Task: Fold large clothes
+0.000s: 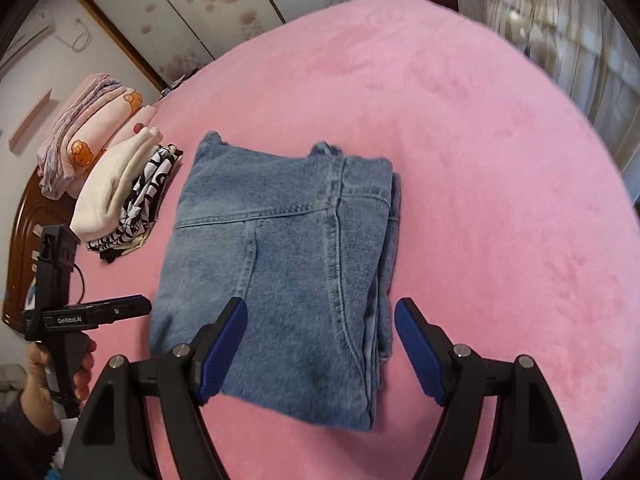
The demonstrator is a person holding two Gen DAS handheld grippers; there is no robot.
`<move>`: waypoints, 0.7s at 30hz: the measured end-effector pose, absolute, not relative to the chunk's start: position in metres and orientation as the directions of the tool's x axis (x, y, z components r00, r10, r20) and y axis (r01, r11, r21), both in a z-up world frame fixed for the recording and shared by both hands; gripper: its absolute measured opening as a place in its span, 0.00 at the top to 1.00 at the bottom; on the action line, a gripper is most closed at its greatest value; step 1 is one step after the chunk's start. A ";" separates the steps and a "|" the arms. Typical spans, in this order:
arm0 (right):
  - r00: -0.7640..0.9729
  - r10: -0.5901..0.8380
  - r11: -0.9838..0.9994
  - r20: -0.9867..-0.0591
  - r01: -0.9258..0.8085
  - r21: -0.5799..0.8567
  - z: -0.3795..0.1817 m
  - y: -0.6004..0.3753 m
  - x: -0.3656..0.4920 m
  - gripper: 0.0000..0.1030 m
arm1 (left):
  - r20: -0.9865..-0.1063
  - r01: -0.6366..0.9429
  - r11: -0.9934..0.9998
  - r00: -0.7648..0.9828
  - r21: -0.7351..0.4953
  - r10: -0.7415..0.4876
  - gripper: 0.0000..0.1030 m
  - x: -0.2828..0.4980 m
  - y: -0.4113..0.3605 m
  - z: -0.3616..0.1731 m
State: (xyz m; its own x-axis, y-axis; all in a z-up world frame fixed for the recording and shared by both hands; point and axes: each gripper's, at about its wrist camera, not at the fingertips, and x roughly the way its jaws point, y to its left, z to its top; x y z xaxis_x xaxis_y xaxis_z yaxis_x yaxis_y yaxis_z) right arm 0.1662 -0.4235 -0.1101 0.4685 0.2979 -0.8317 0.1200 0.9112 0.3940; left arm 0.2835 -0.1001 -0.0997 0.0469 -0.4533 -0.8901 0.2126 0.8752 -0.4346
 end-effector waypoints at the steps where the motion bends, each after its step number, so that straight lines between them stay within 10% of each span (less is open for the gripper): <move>1: 0.453 0.318 0.903 -0.833 0.124 0.412 -0.120 -0.426 0.171 0.26 | -0.885 0.200 0.871 0.036 -0.449 -0.464 0.11 0.287 -0.100 -0.106; 21: 0.382 0.583 0.770 -0.717 0.022 0.638 -0.201 -0.431 0.234 0.28 | -0.823 0.224 0.805 0.024 -0.549 -0.567 0.04 0.312 -0.134 -0.158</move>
